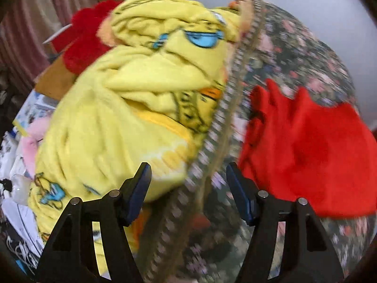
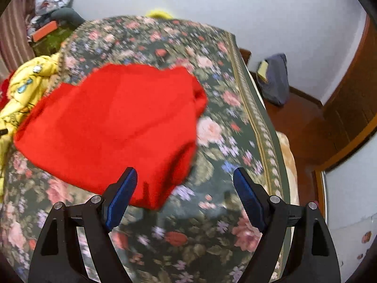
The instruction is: Fold large clothes
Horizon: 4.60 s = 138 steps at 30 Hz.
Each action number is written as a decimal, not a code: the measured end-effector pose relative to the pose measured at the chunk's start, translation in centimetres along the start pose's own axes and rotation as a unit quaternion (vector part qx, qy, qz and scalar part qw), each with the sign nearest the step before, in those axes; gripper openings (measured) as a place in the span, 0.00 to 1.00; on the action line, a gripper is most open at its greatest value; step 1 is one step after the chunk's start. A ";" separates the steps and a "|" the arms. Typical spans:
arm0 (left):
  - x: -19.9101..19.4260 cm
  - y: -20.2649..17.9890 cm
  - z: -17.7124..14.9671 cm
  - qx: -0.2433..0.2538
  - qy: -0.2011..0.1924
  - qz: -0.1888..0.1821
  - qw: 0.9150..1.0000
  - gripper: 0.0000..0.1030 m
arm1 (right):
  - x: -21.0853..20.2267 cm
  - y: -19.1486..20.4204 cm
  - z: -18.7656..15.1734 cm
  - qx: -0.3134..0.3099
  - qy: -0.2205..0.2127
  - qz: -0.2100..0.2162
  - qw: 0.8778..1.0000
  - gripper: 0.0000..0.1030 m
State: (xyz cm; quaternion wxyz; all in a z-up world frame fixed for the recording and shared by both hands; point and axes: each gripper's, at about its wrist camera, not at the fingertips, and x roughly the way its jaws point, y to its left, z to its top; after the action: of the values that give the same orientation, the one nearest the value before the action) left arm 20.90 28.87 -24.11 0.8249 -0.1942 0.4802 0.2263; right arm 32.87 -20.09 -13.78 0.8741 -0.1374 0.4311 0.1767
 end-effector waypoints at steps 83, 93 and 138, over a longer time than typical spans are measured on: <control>-5.9 -42.2 -2.3 0.261 -0.029 -0.251 0.932 0.05 | 1.1 -1.7 -0.5 0.076 0.045 0.112 0.990 0.79; -4.6 -40.6 -6.2 0.327 0.062 -0.250 0.909 0.35 | -0.8 -3.5 -1.7 0.085 0.037 0.098 0.991 0.79; -8.3 -20.5 -2.6 0.261 -0.073 -0.091 0.958 0.77 | -2.9 -1.2 0.1 0.043 -0.013 0.086 0.995 0.79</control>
State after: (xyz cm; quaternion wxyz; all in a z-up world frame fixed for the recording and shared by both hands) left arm 26.91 9.02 -15.89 0.8969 0.0023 0.4412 0.0309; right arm 31.81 -21.70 -11.33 0.8664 -0.0600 0.4370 0.2340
